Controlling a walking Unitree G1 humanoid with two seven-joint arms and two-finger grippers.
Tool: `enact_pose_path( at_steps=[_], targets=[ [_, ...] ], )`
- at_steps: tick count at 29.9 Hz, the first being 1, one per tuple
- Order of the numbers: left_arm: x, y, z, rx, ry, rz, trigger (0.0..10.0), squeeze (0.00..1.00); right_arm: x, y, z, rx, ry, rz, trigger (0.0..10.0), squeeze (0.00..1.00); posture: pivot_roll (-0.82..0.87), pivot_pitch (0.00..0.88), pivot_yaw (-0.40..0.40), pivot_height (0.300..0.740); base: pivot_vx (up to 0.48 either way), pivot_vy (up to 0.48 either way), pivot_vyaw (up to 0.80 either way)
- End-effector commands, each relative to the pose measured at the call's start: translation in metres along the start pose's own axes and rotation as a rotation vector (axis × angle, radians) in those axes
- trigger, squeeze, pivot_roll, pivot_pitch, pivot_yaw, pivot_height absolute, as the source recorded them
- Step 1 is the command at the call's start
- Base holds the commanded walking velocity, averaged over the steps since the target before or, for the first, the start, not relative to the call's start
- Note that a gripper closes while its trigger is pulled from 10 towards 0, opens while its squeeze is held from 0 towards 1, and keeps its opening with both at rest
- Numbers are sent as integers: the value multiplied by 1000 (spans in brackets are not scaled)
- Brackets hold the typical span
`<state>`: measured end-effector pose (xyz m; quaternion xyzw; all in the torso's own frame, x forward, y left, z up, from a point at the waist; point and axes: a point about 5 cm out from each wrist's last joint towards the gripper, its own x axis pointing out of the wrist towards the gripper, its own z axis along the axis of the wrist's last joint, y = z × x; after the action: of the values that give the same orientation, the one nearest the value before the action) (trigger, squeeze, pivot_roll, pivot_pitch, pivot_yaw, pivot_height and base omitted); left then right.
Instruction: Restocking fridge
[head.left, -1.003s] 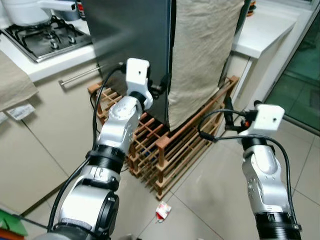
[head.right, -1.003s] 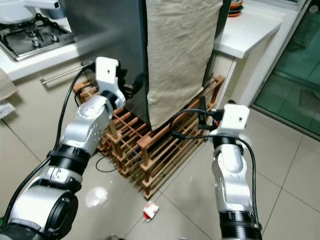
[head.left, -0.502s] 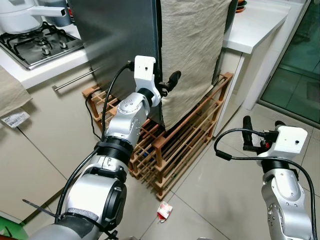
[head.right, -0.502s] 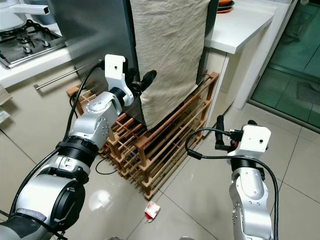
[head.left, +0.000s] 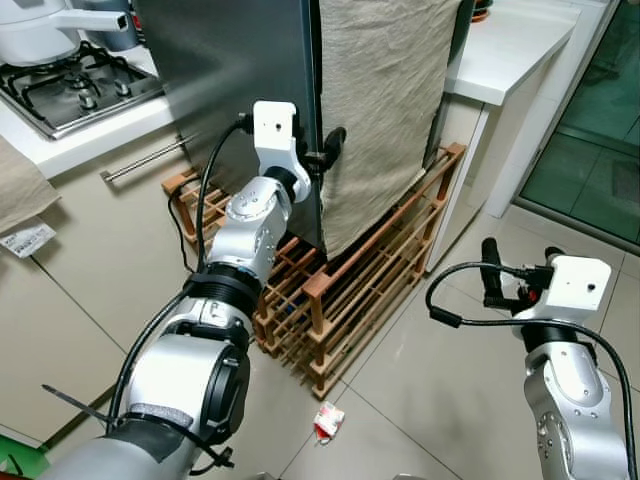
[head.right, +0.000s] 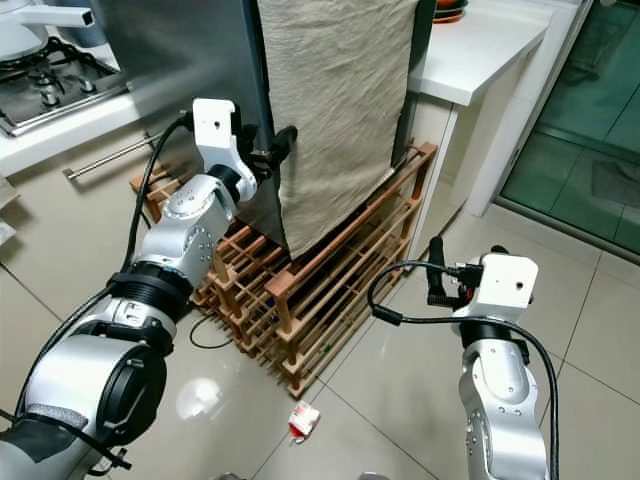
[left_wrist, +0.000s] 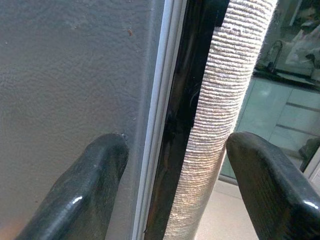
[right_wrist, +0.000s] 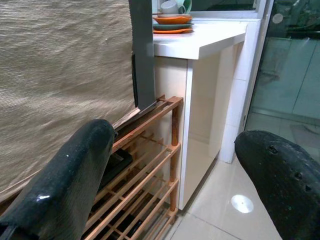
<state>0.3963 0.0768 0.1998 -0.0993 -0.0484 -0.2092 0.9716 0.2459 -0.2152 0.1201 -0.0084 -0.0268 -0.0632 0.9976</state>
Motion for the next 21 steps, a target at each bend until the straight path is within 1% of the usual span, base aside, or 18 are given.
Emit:
enact_pose_path(
  at_steps=[1,5,8,13,14,15,17,21],
  targets=[
    [0,-1,-1,-23,-10,-17,10000,0,0,2,2,2,-2,16,10000,0,-255,4,70,740,0,0,0],
    [1,-10,4,-54,-44,-86,10000,0,2,3,3,4,-5,19,10000,0,-255,0,74,740,0,0,0],
    [1,-15,5,-50,-52,-121,10000,0,1,5,2,7,-3,23,10000,0,-255,0,74,740,0,0,0],
    [2,-19,3,-43,-49,-141,10000,0,0,5,1,15,2,41,10000,0,-257,0,70,740,0,0,0],
    [2,-21,2,-45,-46,-157,10000,0,0,9,2,30,-2,80,10000,0,-257,0,70,740,0,0,0],
    [2,-21,2,-45,-46,-157,10000,0,0,9,2,30,-2,80,10000,0,-257,0,70,740,0,0,0],
    [4,-27,1,-30,-41,-174,10000,0,2,17,7,15,-6,185,10000,0,-262,0,66,740,0,0,0],
    [5,-30,0,-29,-38,-183,10000,0,3,18,9,12,-5,217,10000,0,-262,0,64,740,0,0,0]
  ],
)
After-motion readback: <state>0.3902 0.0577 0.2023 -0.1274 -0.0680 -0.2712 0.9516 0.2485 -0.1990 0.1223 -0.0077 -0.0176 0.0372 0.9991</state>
